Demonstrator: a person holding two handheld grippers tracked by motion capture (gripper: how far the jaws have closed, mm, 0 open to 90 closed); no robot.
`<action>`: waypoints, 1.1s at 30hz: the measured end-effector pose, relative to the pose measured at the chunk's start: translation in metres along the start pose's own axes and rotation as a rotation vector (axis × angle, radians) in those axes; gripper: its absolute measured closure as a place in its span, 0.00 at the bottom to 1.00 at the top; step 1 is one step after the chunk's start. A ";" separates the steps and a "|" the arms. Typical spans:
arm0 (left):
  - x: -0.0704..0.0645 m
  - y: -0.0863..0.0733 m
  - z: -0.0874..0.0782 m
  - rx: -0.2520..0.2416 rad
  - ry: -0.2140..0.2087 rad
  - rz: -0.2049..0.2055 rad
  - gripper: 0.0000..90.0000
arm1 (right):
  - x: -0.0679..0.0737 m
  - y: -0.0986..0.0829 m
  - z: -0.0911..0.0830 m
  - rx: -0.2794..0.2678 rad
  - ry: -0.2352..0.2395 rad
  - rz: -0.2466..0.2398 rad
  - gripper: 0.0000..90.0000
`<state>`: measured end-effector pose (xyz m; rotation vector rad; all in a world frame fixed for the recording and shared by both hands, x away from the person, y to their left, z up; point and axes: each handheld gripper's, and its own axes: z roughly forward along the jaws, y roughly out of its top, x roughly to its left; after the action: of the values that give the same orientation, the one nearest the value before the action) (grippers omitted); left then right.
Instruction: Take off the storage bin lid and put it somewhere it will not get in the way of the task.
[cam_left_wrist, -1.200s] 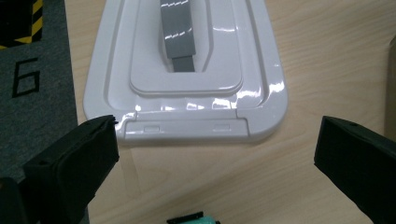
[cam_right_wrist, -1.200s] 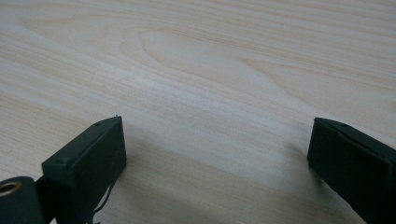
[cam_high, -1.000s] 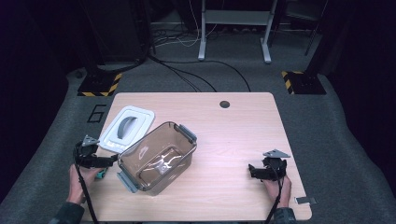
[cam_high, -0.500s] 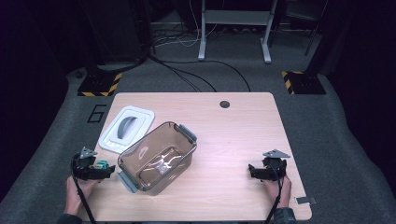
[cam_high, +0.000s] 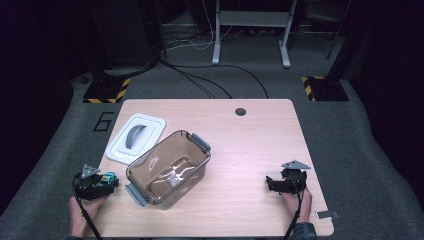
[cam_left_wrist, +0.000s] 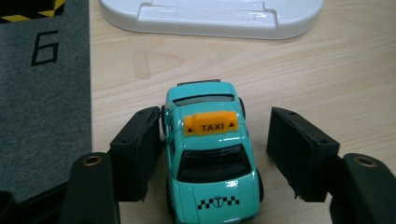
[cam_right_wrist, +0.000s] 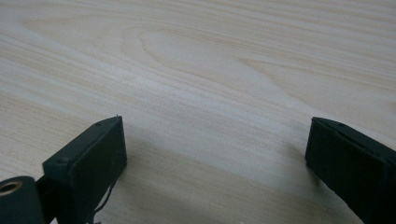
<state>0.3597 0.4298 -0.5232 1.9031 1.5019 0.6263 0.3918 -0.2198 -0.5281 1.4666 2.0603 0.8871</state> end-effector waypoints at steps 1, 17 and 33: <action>0.001 -0.002 -0.001 -0.009 0.006 -0.009 0.40 | 0.000 0.000 0.000 -0.001 0.000 0.000 0.05; 0.003 -0.007 -0.005 -0.033 -0.028 0.003 0.51 | 0.000 0.000 0.000 -0.003 -0.003 0.002 0.05; 0.001 -0.007 -0.007 -0.036 -0.008 0.011 0.57 | 0.000 0.000 0.000 -0.001 -0.004 0.004 0.06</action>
<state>0.3505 0.4331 -0.5235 1.8849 1.4666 0.6458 0.3913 -0.2195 -0.5280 1.4709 2.0541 0.8856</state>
